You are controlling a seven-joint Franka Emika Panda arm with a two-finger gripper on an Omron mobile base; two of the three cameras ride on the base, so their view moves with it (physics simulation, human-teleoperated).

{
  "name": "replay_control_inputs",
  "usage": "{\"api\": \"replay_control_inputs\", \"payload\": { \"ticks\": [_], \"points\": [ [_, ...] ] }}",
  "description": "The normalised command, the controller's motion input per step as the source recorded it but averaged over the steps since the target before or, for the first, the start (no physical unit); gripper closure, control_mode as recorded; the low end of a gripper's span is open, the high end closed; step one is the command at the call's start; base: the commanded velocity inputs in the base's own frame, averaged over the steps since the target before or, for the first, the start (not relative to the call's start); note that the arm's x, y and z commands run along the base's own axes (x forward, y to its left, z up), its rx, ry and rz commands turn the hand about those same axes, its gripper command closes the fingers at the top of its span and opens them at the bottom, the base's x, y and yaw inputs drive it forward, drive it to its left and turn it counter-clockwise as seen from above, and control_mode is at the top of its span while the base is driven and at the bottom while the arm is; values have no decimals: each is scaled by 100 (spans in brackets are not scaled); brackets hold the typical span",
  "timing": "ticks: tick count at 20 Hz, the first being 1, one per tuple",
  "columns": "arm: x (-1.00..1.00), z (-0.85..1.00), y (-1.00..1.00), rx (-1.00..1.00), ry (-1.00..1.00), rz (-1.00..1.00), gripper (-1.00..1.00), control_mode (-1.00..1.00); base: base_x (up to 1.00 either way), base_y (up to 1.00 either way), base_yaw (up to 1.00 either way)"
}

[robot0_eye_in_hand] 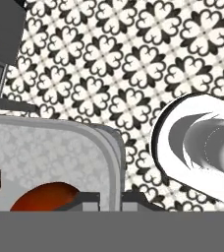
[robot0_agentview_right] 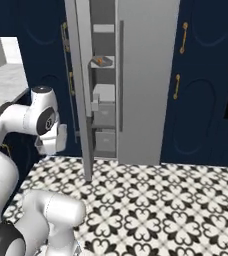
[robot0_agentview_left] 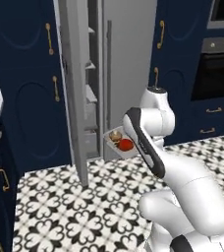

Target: Take the meat container that has the chicken drumstick and place it on the second highest rack of the freezer. Then take the vegetable container that has the tomato and mushroom and place it on the highest rack of the freezer.

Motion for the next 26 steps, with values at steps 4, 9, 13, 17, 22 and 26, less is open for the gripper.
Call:
{"api": "replay_control_inputs", "payload": {
  "ticks": [4, 9, 13, 17, 22, 26],
  "points": [
    [0, 0, 0, 0, 0, 0, 100, 100, 21, -100, 8],
    [0, 0, 0, 0, 0, 0, 100, 100, 90, -100, 11],
    [0, 0, 0, 0, 0, 0, 100, 100, 100, -84, 26],
    [0, 0, 0, 0, 0, 0, 100, 100, 100, -36, 39],
    [0, 0, 0, 0, 0, 0, 100, 100, 100, -8, 43],
    [0, 0, 0, 0, 0, 0, 100, 100, 100, -15, 35]
  ]
}}
